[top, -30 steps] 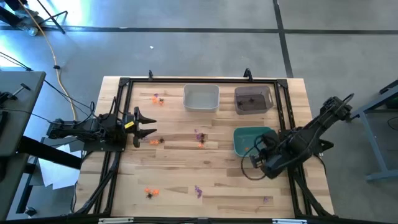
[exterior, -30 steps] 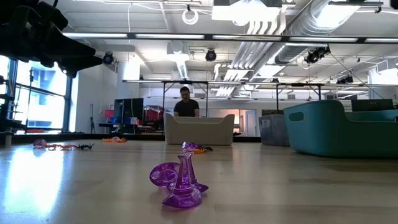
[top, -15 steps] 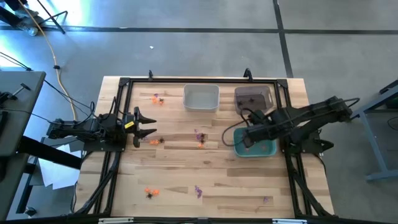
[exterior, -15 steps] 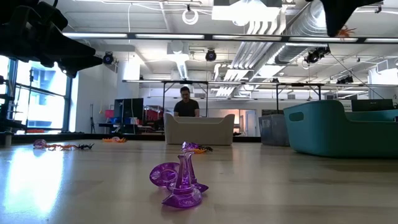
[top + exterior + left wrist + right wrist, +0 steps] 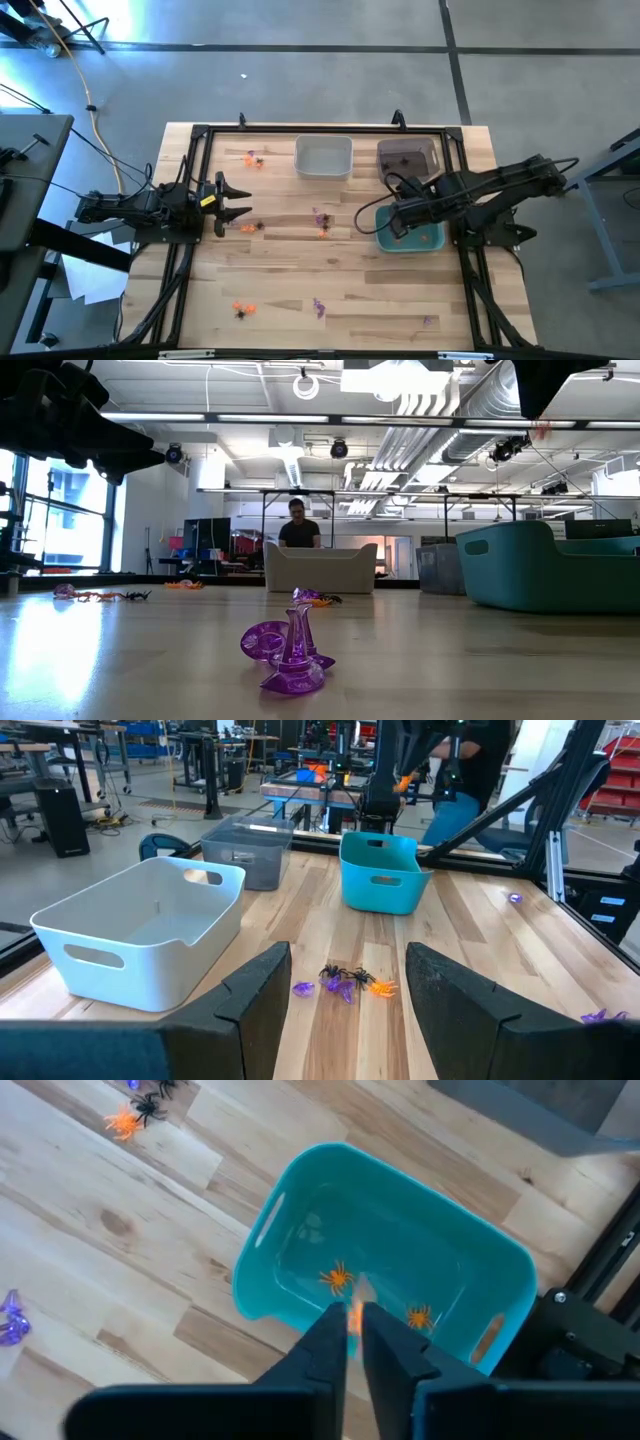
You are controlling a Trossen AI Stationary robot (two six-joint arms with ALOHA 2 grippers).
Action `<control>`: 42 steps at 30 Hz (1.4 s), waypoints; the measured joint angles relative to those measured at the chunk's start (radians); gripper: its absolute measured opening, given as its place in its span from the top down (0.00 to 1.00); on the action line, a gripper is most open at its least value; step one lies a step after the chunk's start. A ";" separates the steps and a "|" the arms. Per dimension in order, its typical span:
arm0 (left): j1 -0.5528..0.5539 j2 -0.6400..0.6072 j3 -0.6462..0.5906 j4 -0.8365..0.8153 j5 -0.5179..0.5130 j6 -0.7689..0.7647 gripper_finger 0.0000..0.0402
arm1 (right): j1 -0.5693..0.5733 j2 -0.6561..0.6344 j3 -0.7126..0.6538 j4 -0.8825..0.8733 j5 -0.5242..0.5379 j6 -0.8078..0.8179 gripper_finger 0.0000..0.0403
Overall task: Sort Halloween decoration
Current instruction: Put the orange spider toy into the green bin, then put the purple witch hat toy into the white bin
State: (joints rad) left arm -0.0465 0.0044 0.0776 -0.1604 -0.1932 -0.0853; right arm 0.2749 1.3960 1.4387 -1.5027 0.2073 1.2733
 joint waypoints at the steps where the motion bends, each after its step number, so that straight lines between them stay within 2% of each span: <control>1: 0.000 0.000 0.000 0.000 0.000 0.000 0.54 | 0.000 0.000 0.000 0.000 -0.002 -0.004 0.88; 6: 0.000 0.000 0.000 0.000 0.000 0.000 0.54 | 0.000 0.000 0.000 -0.001 -0.007 -0.017 0.75; 10: 0.000 0.000 0.000 0.000 0.000 0.000 0.54 | 0.001 0.000 0.000 0.002 -0.031 0.010 0.69; 16: 0.000 0.000 0.000 0.000 0.000 0.000 0.54 | 0.080 0.005 -0.003 0.016 -0.076 0.165 0.68; 24: 0.000 0.000 0.000 0.000 0.000 0.000 0.54 | 0.322 0.055 -0.049 0.099 -0.132 0.512 0.68; 33: 0.000 0.000 0.000 0.000 0.000 0.000 0.54 | 0.562 0.199 -0.063 0.257 -0.164 0.872 0.68; 38: 0.000 0.000 0.000 0.000 0.000 0.000 0.54 | 0.633 0.284 -0.063 0.343 -0.182 0.969 0.68; 42: 0.000 0.000 0.000 0.000 0.000 0.000 0.54 | 0.660 0.331 -0.063 0.359 -0.214 0.974 0.68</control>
State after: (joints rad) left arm -0.0465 0.0044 0.0774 -0.1602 -0.1930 -0.0853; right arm 0.9349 1.7269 1.3758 -1.1435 -0.0064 2.2476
